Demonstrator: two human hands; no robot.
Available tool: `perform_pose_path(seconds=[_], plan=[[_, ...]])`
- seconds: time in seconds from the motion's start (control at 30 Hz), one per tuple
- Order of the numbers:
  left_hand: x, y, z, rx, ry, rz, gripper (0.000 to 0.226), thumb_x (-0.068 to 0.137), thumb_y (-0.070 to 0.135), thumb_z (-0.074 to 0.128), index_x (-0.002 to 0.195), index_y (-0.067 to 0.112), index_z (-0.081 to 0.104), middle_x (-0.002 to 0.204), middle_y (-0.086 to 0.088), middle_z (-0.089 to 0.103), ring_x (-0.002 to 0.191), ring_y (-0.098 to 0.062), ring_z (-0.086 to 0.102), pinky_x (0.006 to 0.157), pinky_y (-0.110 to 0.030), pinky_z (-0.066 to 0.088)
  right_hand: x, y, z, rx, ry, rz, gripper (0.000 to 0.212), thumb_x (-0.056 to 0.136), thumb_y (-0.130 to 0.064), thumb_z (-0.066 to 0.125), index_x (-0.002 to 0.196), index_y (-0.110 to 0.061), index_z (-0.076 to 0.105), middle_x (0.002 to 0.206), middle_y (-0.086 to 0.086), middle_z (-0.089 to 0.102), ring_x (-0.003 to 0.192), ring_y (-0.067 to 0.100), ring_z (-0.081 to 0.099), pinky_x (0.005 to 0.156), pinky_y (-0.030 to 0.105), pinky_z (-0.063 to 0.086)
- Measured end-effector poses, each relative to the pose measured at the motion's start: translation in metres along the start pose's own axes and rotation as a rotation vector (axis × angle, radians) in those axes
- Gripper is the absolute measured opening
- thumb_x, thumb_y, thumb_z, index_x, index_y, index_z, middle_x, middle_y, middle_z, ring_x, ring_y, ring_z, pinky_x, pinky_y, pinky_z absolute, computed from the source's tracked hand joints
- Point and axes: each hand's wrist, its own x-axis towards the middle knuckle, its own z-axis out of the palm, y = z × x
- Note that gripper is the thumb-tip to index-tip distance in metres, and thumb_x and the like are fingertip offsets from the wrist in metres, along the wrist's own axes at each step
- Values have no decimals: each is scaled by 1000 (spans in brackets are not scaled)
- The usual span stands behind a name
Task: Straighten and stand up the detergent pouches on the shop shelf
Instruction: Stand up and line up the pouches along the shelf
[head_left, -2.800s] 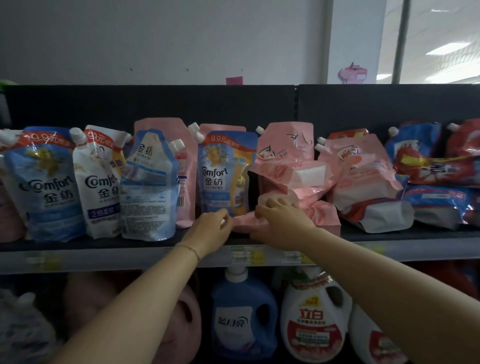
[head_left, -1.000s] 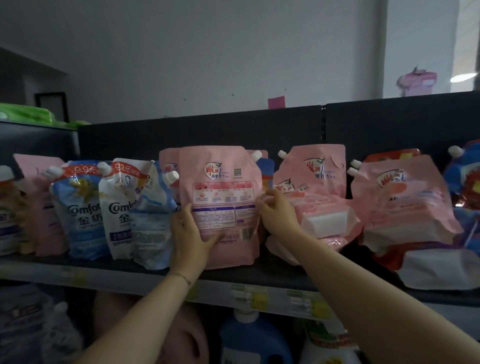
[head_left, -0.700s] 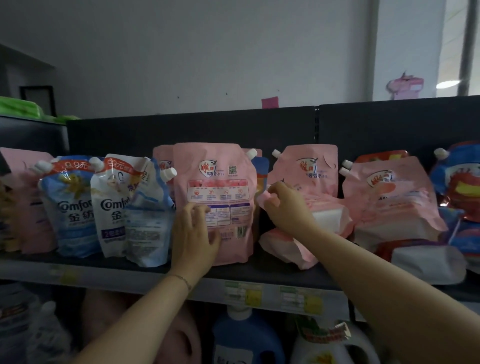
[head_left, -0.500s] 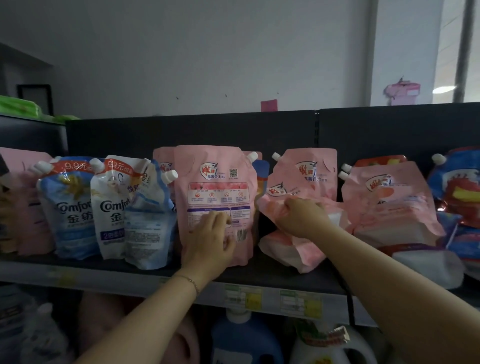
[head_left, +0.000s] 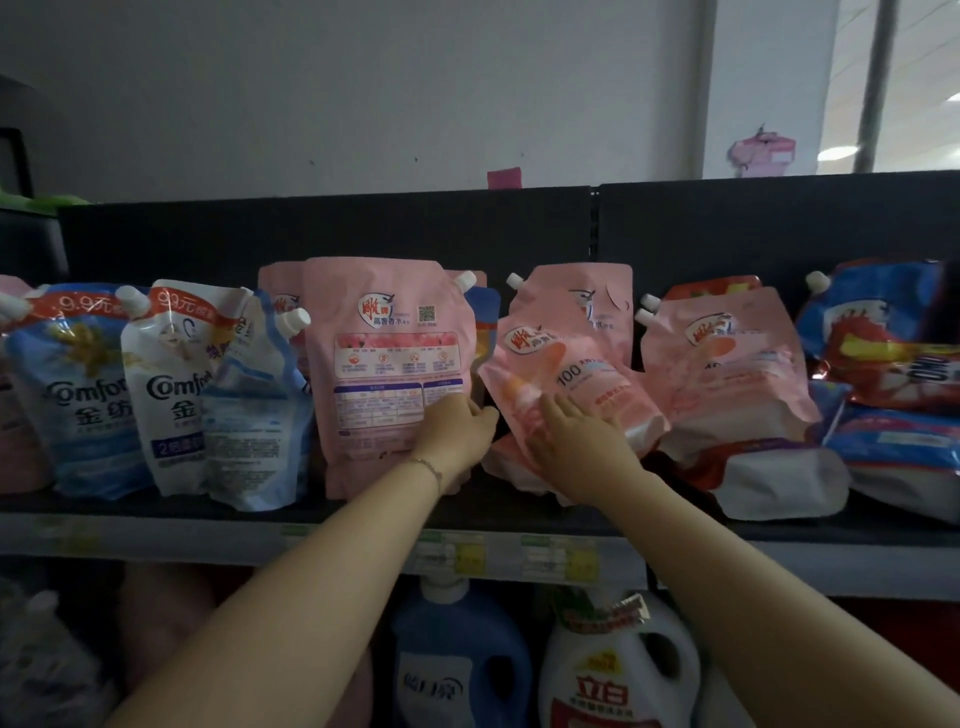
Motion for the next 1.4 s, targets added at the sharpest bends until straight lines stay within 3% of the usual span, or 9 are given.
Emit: perform_pose_path(seconds=[0.07,0.2,0.5,0.7,0.87,1.0,1.13,1.23,1.4], plan=[[6,3,6,-40,-61,-75,38,95,33,52,64,11,54,66,-10,54,64,-23,53,58,-29,38,-7,0,2,29,20,-12,60,104,-37,31,154,-12,10,162,7,11,150,23,8,117,46,13],[13,4,20,-111,-124,-186,61,91,54,50,117,0,62,110,-19,65,102,-34,62,78,-35,50,-20,-2,11,116,70,-15,62,104,-37,30,156,-14,5,163,6,4,150,21,0,119,40,6],[13,35,40,-520,-72,-157,45,89,49,59,116,14,62,108,-3,65,103,-23,60,95,-42,48,-55,6,42,173,207,8,70,100,-50,17,154,-17,-14,162,2,-13,147,13,-18,116,31,-8],[14,44,48,-548,-48,-43,27,90,42,62,103,17,63,89,4,63,84,-11,59,76,-29,46,-63,13,46,199,247,-7,78,98,-58,25,154,-22,-15,161,-3,-18,147,12,-20,111,28,-11],[3,43,49,-607,-3,78,20,84,42,70,85,22,68,85,2,69,88,-16,65,79,-33,53,-68,9,44,302,376,70,77,92,-57,46,154,-25,13,162,-4,11,147,17,8,119,38,13],[-4,48,48,-649,-12,119,18,80,41,75,79,23,71,81,0,72,86,-19,69,85,-42,57,-59,1,36,320,646,172,64,78,-61,57,126,-23,38,131,4,48,115,25,43,92,49,45],[-14,56,42,-710,-39,179,16,81,41,73,76,26,75,82,3,75,88,-15,70,90,-41,55,-47,0,29,377,647,252,105,70,-71,63,146,-26,7,156,7,-2,142,28,2,108,58,22],[-11,54,36,-756,-75,217,29,85,63,57,79,40,75,87,7,75,95,-20,68,94,-44,51,-44,-1,28,361,582,269,121,59,-87,49,150,-34,-12,157,6,-27,145,32,-22,111,64,5],[-5,39,26,-789,-333,100,85,66,85,48,114,19,71,111,-8,71,111,-28,64,101,-51,45,-43,-2,40,348,681,319,111,63,-77,51,152,-28,6,161,9,-6,148,31,-8,110,68,10]])
